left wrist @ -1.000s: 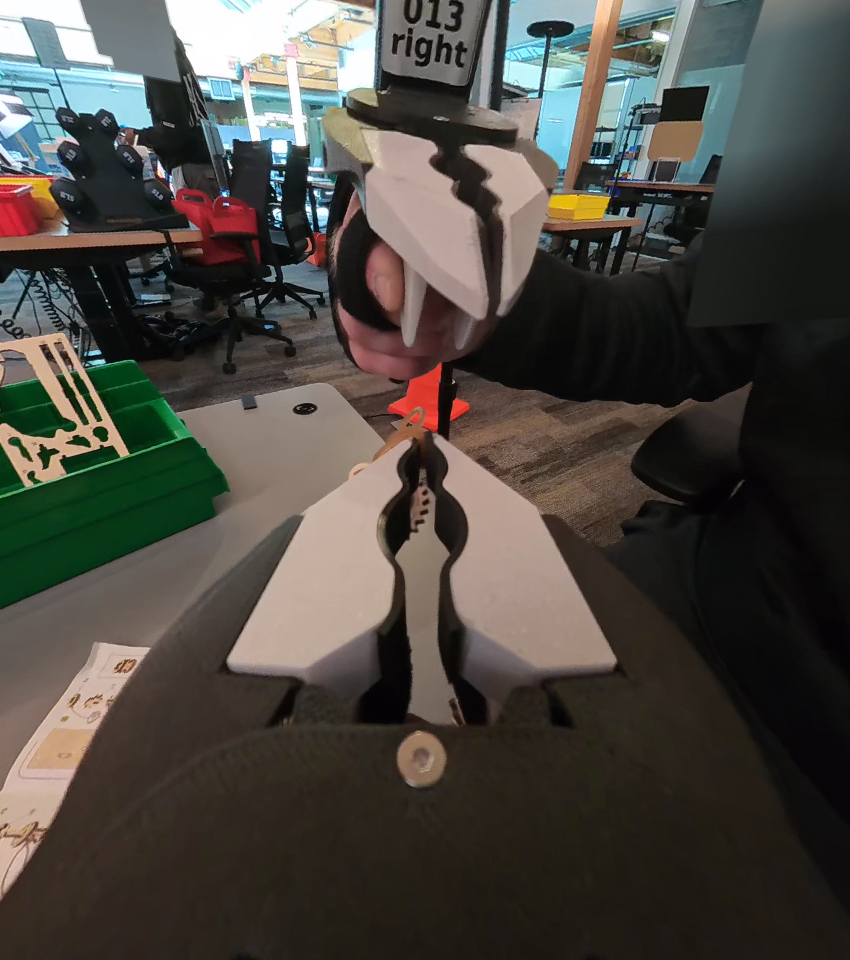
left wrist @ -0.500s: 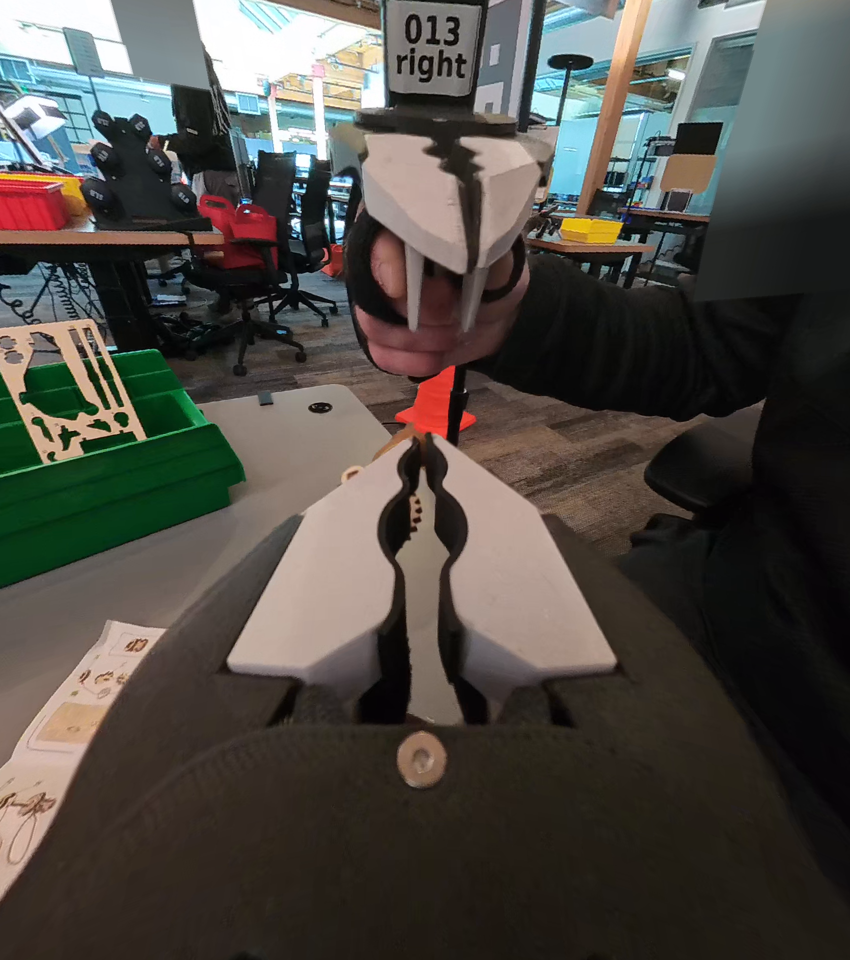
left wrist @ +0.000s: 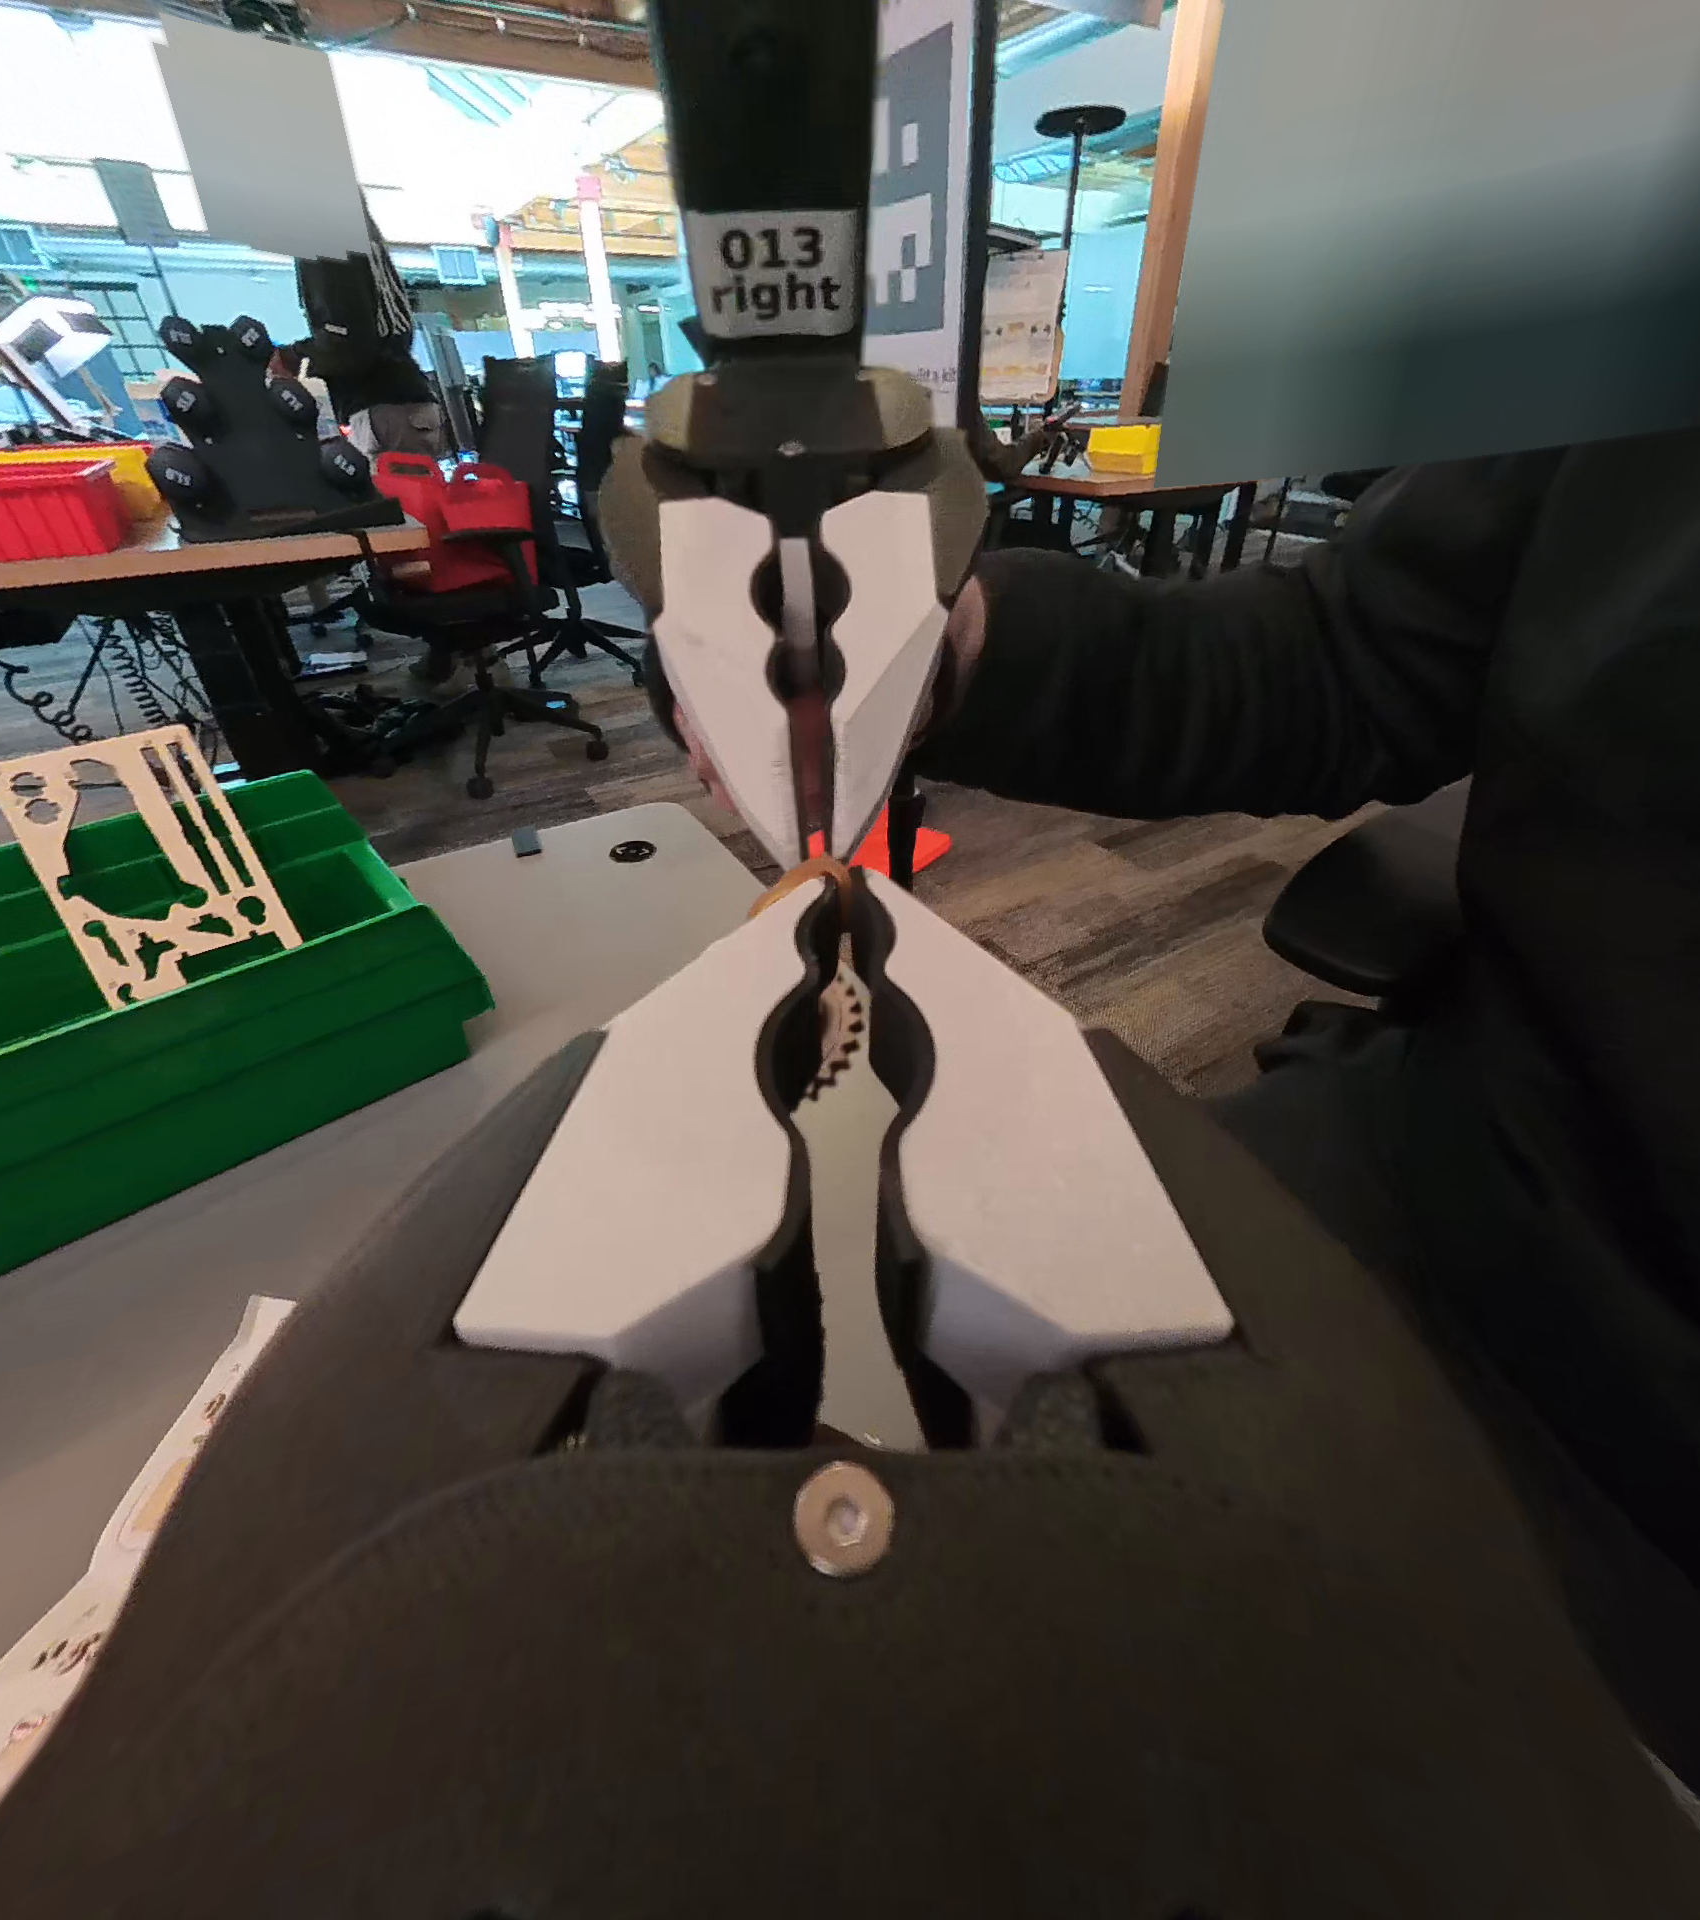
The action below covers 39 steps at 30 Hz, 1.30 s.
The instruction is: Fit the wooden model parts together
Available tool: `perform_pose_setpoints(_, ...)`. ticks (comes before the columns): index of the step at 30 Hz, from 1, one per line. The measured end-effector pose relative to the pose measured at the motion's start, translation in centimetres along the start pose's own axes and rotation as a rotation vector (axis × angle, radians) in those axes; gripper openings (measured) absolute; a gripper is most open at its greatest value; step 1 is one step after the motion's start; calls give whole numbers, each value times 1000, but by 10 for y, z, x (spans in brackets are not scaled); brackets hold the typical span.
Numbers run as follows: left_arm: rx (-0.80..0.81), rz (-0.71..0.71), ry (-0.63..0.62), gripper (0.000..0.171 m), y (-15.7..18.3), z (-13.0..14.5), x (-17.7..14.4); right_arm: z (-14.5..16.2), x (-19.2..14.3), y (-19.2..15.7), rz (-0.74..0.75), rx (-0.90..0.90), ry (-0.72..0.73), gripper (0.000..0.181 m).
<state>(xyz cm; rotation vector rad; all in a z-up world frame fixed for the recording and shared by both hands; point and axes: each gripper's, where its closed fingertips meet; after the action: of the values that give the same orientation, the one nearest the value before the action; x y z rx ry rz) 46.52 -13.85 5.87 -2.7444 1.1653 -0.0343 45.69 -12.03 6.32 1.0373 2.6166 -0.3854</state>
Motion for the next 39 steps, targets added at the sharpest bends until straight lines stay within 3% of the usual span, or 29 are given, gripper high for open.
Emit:
perform_pose_setpoints(6, 49, 27, -48, 0, 9, 4, 3, 4, 3, -8, -93, 73, 5, 0)
perform_pose_setpoints(26, -15, -46, -36, 0, -8, 8, 7, -28, -13, -17, -92, 61, 149, 0)
perform_pose_setpoints(32, -57, -49, -13, 27, -12, 6, 5, -34, -17, -9, -68, 81, 161, 0)
perform_pose_setpoints(36, -136, 76, 80, 49, 1, -5, 1, -37, -17, -7, -66, 96, 166, 0)
perform_pose_setpoints(39, -176, 151, 120, 54, 9, -9, 0, -39, -15, -7, -67, 102, 172, 0)
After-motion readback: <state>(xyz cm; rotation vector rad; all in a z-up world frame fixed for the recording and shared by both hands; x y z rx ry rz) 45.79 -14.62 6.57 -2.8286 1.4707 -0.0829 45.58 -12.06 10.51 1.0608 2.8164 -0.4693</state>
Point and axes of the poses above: each gripper's, where its closed fingertips meet, x out along the fingers, z out of its underside, y = z × x across the jaws, and after that the axes turned 8 degrees about x, right-handed
